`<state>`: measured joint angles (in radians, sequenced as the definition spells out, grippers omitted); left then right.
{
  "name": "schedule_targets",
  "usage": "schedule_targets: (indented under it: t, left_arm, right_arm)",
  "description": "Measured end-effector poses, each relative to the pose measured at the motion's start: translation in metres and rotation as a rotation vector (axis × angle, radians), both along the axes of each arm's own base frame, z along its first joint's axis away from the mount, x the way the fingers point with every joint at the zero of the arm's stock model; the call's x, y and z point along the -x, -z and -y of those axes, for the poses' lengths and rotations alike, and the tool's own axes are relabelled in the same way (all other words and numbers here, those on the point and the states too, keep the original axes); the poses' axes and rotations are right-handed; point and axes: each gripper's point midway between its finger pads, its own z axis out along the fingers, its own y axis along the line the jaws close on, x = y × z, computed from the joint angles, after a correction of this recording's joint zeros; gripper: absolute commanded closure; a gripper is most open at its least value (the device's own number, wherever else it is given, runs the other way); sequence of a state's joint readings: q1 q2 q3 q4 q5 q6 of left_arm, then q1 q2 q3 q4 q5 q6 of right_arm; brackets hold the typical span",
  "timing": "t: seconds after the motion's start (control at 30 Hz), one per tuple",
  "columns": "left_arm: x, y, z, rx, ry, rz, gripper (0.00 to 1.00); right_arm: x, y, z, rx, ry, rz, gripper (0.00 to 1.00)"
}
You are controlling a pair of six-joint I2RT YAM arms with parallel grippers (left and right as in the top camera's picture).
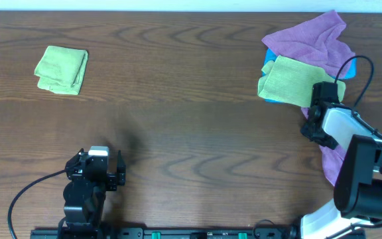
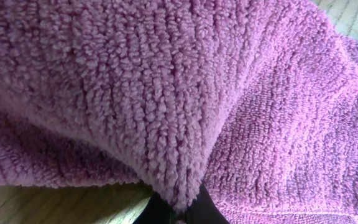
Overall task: Fold the cloth
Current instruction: 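Reach the right gripper to the purple cloth's lower end and grasp it, then drag the purple cloth with the right gripper toward table center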
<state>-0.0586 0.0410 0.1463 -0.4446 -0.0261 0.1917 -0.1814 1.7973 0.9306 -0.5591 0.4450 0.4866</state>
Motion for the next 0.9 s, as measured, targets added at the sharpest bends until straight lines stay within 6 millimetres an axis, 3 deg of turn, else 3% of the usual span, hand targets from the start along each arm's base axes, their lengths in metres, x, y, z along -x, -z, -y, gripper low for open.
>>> schedule_targets:
  t: [0.17, 0.27, 0.37, 0.5, 0.63, 0.73, 0.77, 0.8, 0.83, 0.9]
  left_arm:
    - [0.0, 0.0, 0.0, 0.0, 0.0, 0.0, 0.05]
    - [0.0, 0.0, 0.0, 0.0, 0.0, 0.0, 0.05]
    - [0.0, 0.0, 0.0, 0.0, 0.0, 0.0, 0.05]
    - [0.0, 0.0, 0.0, 0.0, 0.0, 0.0, 0.05]
    - [0.0, 0.0, 0.0, 0.0, 0.0, 0.0, 0.05]
    - [0.0, 0.0, 0.0, 0.0, 0.0, 0.0, 0.05]
    - [0.0, 0.0, 0.0, 0.0, 0.0, 0.0, 0.05]
    - [0.0, 0.0, 0.0, 0.0, 0.0, 0.0, 0.05]
    - [0.0, 0.0, 0.0, 0.0, 0.0, 0.0, 0.05]
    - [0.0, 0.0, 0.0, 0.0, 0.0, 0.0, 0.05]
  right_arm:
    - [-0.011, -0.001, -0.022, -0.137, -0.04, 0.052, 0.99]
    - [-0.024, -0.007, -0.062, -0.335, -0.106, 0.127, 0.99]
    - [-0.041, -0.026, -0.113, -0.532, -0.214, 0.222, 0.99]
    - [-0.061, -0.079, -0.195, -0.757, -0.454, 0.384, 0.99]
    - [-0.055, -0.138, -0.288, -0.929, -0.731, 0.484, 0.99]
    - [-0.038, -0.189, -0.364, -1.063, -0.968, 0.555, 0.99]
    - [-0.029, -0.216, -0.395, -1.133, -1.087, 0.597, 0.91]
    - [-0.02, -0.235, -0.413, -1.18, -1.165, 0.618, 0.62]
    - [-0.01, -0.253, -0.427, -1.222, -1.236, 0.632, 0.01]
    - [0.004, -0.274, -0.434, -1.252, -1.287, 0.614, 0.01]
